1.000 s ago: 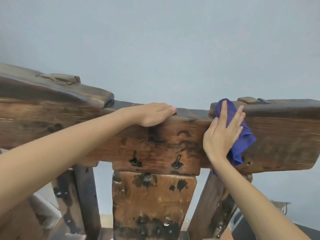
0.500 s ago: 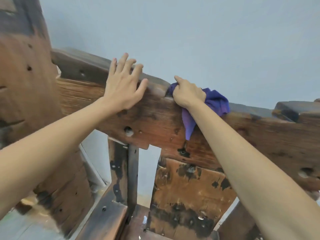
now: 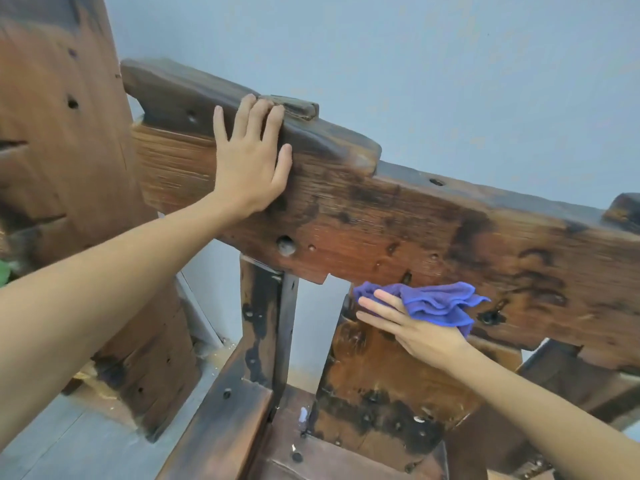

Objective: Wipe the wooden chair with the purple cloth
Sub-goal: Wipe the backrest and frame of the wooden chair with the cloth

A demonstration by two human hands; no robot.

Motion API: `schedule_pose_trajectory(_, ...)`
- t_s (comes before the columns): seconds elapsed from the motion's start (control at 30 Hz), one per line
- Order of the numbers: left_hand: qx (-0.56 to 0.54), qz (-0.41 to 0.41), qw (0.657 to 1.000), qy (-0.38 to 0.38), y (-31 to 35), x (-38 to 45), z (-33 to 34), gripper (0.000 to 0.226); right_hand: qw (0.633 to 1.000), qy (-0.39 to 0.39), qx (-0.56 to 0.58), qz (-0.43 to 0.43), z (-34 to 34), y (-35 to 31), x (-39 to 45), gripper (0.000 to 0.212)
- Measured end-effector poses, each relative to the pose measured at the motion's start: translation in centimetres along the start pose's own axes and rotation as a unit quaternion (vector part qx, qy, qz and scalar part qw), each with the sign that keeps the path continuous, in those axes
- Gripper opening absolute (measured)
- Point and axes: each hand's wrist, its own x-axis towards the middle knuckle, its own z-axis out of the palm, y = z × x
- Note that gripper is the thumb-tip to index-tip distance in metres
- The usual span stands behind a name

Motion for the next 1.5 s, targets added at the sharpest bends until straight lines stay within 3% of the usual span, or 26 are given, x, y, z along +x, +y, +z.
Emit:
schedule_pose_trajectory(0.2,-0.032,-0.050,0.998,0.035,1.5,1.0,-0.6,0.040,0.998,0.051,0.025,0.000,-1.3,-1.8,8.8,0.094)
schedule_pose_trajectory(0.3,-0.063,-0.003,0.998,0.017,-0.3,2.1,-2.1,0.039,0.998,0.053,0.038,-0.017,-4.0,-2.5,15.9,0.086)
schedule_pose_trajectory(0.4,-0.110,0.039,0.993,-0.032,-2.3,3.4,-3.9,0.043,0.989,0.055,0.136,0.003,-7.9,-3.2,24.8,0.081)
schedule_pose_trajectory(0.47,-0.137,0.099,0.983,-0.071,-4.6,3.7,-4.8,0.044,0.987,0.097,0.119,0.041,-10.1,-3.1,30.9,0.089)
schedule_pose_trajectory(0.57,-0.127,0.182,0.965,-0.139,-8.2,3.0,-5.4,0.048,0.989,0.116,0.057,0.074,-12.3,-2.0,37.3,0.079)
schedule_pose_trajectory(0.67,-0.136,0.149,0.964,-0.171,-12.6,3.0,-5.9,0.053,0.975,0.136,0.107,0.141,-15.3,0.3,42.5,0.057)
schedule_pose_trajectory(0.8,-0.167,0.064,0.976,-0.122,-18.4,5.7,-6.9,0.056,0.968,0.125,0.106,0.192,-18.7,3.6,46.9,0.040)
schedule_pose_trajectory(0.9,-0.153,-0.004,0.981,-0.117,-21.1,7.7,-7.0,0.046,0.958,0.156,0.133,0.201,-20.3,5.7,48.0,0.035)
schedule_pose_trajectory(1.03,-0.218,-0.066,0.966,-0.124,-22.1,9.6,-6.1,0.050,0.923,0.176,0.165,0.299,-22.9,7.6,49.1,0.046)
schedule_pose_trajectory(1.13,-0.234,-0.058,0.966,-0.097,-21.7,10.8,-5.6,0.066,0.847,0.100,0.339,0.396,-24.3,11.5,48.1,0.047)
schedule_pose_trajectory(1.23,-0.249,-0.095,0.957,-0.113,-20.3,12.5,-4.8,0.051,0.777,-0.001,0.486,0.400,-23.8,15.7,45.1,0.054)
schedule_pose_trajectory(1.3,-0.253,-0.071,0.950,-0.170,-18.7,13.1,-3.8,0.045,0.762,-0.038,0.502,0.409,-22.5,16.9,42.4,0.057)
schedule_pose_trajectory(1.37,-0.210,-0.006,0.949,-0.233,-16.3,13.0,-2.9,0.059,0.750,-0.057,0.490,0.441,-20.9,17.6,39.2,0.062)
schedule_pose_trajectory(1.43,-0.190,0.091,0.944,-0.253,-13.5,12.4,-2.3,0.074,0.743,-0.066,0.487,0.455,-19.5,18.2,36.3,0.066)
schedule_pose_trajectory(1.5,-0.207,0.139,0.932,-0.264,-10.6,11.7,-1.6,0.068,0.724,-0.068,0.501,0.469,-18.2,19.0,33.1,0.069)
